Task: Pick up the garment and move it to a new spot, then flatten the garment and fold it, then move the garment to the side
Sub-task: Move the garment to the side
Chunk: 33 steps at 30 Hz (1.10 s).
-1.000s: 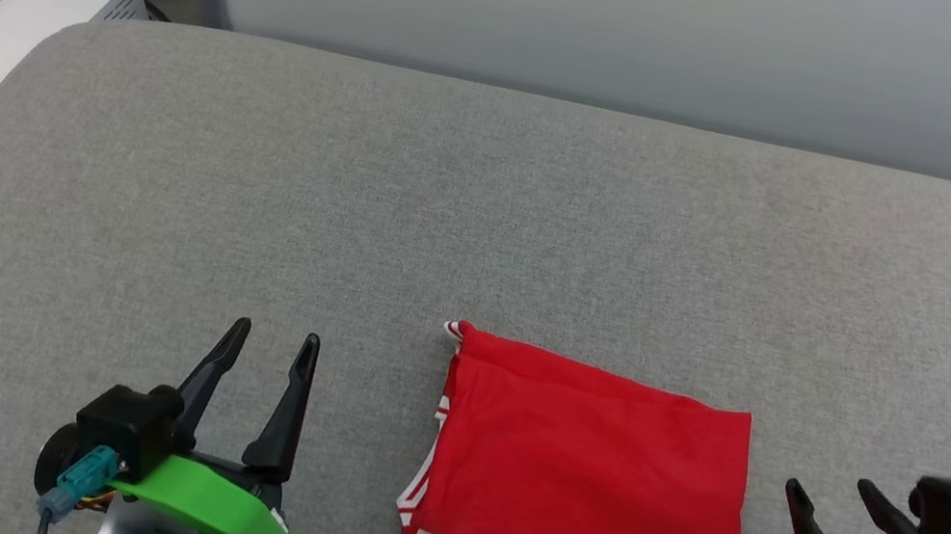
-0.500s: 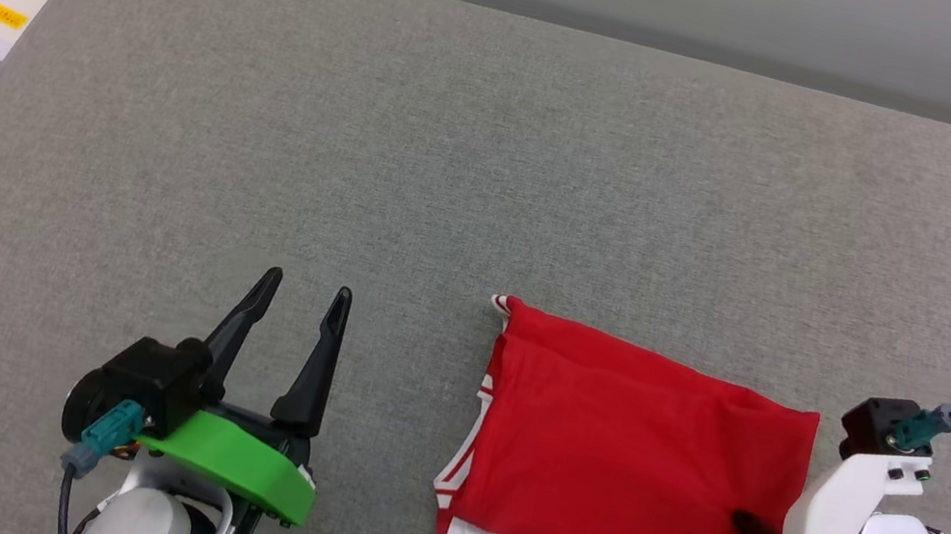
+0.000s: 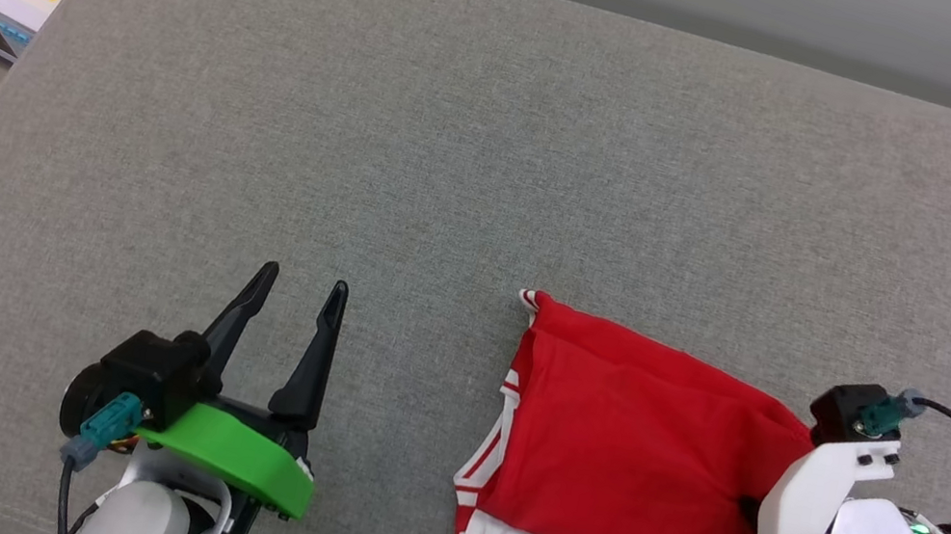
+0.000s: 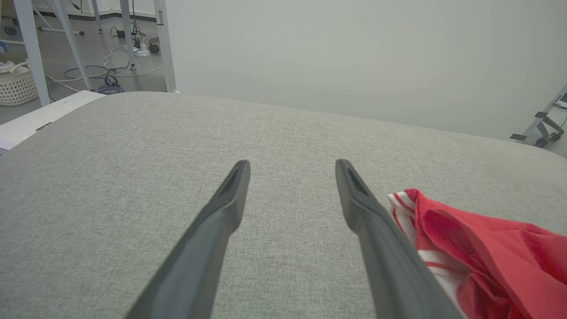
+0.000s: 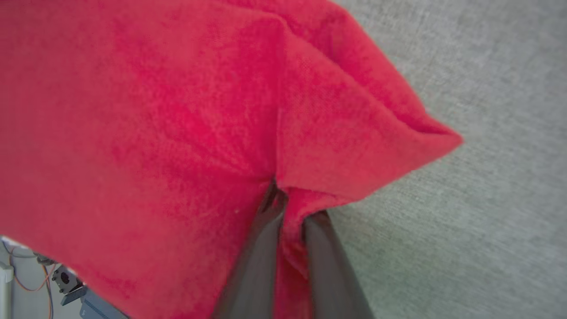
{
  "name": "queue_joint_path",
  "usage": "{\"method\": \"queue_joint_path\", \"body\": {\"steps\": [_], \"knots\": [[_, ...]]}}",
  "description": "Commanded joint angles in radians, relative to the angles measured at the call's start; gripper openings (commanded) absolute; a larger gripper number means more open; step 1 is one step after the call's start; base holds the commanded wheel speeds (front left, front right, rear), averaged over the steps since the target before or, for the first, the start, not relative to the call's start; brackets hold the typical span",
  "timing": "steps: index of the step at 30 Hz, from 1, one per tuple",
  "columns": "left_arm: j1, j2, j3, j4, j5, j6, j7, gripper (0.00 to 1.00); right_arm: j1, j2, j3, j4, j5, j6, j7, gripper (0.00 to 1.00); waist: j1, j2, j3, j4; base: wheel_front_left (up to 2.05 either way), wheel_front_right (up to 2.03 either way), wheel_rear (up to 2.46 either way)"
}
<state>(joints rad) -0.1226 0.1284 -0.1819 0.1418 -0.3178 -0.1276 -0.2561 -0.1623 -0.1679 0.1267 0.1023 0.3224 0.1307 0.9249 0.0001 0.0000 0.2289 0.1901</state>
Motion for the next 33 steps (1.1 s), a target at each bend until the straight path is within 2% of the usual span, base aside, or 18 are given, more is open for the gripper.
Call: {"method": "queue_joint_path", "body": {"steps": [1, 6, 10, 16, 22, 23, 25, 30, 33], "knots": [[-0.009, -0.002, 0.003, 0.002, -0.001, -0.003, -0.006, 1.00, 0.022, -0.002, 0.028, 0.043, -0.003, 0.000, -0.008, 0.00, -0.0001, 0.0000, -0.011, -0.011, 0.00, 0.00, 0.00], [-0.001, 0.003, -0.005, 0.006, 0.000, -0.003, -0.006, 1.00, -0.012, -0.077, 0.080, 0.013, -0.028, 0.000, -0.090, 0.00, -0.0001, 0.0000, -0.038, -0.046, 0.00, 0.00, 0.00], [0.006, 0.016, -0.022, 0.003, 0.010, -0.003, -0.006, 1.00, -0.047, -0.162, 0.155, -0.038, -0.041, 0.000, -0.117, 0.00, -0.0001, 0.0000, -0.055, -0.096, 0.00, 0.00, 0.00], [0.006, 0.017, -0.053, -0.006, 0.017, -0.003, -0.006, 1.00, -0.107, -0.353, 0.288, -0.092, -0.042, 0.000, -0.153, 0.00, -0.0001, 0.0000, -0.056, -0.180, 0.00, 0.00, 0.00], [-0.018, 0.025, -0.088, -0.035, 0.026, -0.003, -0.006, 1.00, -0.207, -0.556, 0.403, -0.108, -0.028, 0.000, -0.223, 0.00, -0.0001, 0.0000, 0.009, -0.276, 0.00, 0.00, 0.00], [-0.053, 0.037, -0.128, -0.069, 0.040, -0.003, -0.006, 1.00, -0.275, -0.657, 0.414, -0.076, -0.028, 0.000, -0.282, 0.00, -0.0001, 0.0000, 0.076, -0.331, 0.00, 0.00, 0.00], [-0.075, 0.049, -0.150, -0.088, 0.047, -0.003, -0.006, 1.00, -0.308, -0.701, 0.414, -0.047, -0.032, 0.000, -0.316, 0.00, -0.0001, 0.0000, 0.117, -0.358, 0.00, 0.00, 0.00], [-0.139, 0.085, -0.215, -0.126, 0.064, -0.003, -0.006, 1.00, -0.383, -0.780, 0.404, 0.072, -0.062, 0.000, -0.421, 0.00, -0.0001, 0.0000, 0.215, -0.414, 0.00, 0.00, 0.00], [-0.189, 0.113, -0.248, -0.152, 0.073, -0.003, -0.002, 1.00, -0.425, -0.796, 0.371, 0.167, -0.094, 0.000, -0.493, 0.00, -0.0001, 0.0000, 0.275, -0.441, 0.00, 0.00, 0.00]]}}
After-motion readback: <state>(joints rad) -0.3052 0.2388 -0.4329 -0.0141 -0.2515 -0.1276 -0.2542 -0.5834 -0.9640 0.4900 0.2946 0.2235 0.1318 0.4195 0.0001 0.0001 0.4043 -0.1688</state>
